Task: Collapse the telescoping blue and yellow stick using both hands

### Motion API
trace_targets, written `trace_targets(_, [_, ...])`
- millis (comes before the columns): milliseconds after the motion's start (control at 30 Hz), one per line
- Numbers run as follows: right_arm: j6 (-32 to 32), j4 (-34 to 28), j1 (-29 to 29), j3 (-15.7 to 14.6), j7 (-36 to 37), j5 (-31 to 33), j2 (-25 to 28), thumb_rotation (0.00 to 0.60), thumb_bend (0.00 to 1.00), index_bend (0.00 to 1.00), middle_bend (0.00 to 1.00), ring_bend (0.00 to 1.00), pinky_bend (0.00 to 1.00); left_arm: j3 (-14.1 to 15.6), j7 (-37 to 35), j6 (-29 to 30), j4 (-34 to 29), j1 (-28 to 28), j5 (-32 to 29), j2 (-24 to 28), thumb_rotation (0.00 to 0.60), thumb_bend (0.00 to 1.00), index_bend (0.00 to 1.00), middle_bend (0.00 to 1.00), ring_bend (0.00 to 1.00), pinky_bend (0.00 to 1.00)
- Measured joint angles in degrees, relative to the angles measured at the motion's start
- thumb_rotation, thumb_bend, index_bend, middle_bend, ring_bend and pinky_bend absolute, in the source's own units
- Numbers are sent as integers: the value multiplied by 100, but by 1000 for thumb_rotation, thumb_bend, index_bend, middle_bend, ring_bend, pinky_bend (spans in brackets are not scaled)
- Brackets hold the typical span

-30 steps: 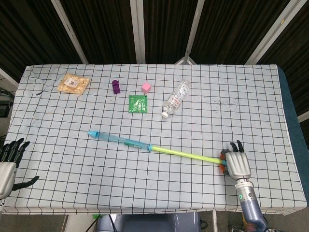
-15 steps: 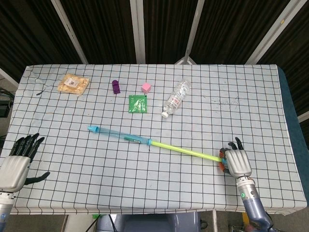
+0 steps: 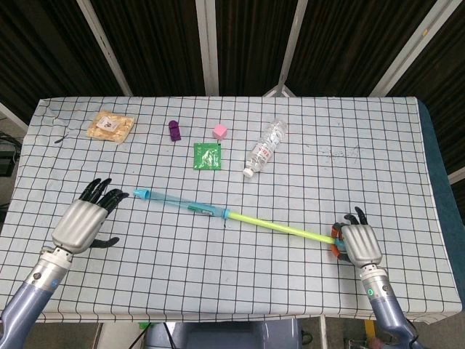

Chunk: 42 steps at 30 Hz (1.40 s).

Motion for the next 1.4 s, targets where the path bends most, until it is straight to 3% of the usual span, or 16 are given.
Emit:
trace_targets(300, [-45,-9,4,-80,-27,-25,36,600,469,774,586,226,0,-374,1160,-843,-22,-1037,-1457,-250,600,271,238,254,0,0])
trace_targets(633, [-48,42,12,-103,-38,-28,55,600,471,774,586,226,0,-312,2270,-1049,660,-1978,-2906,-1198,600,318,296,305,0,0])
trace_targets(967, [-30,84,19,-133,1,-93,70,600,471,774,586,226,0,-55,2805,-834,1301,-2494,-3370,-1798,600,323,305,315,0,0])
trace_targets(1400, [-33,94,26,-159,-23,-109,81,600,471,774,586,226,0,107,2737,-631,2068,-2647,-3537,-2250,600,347,326,342,6,0])
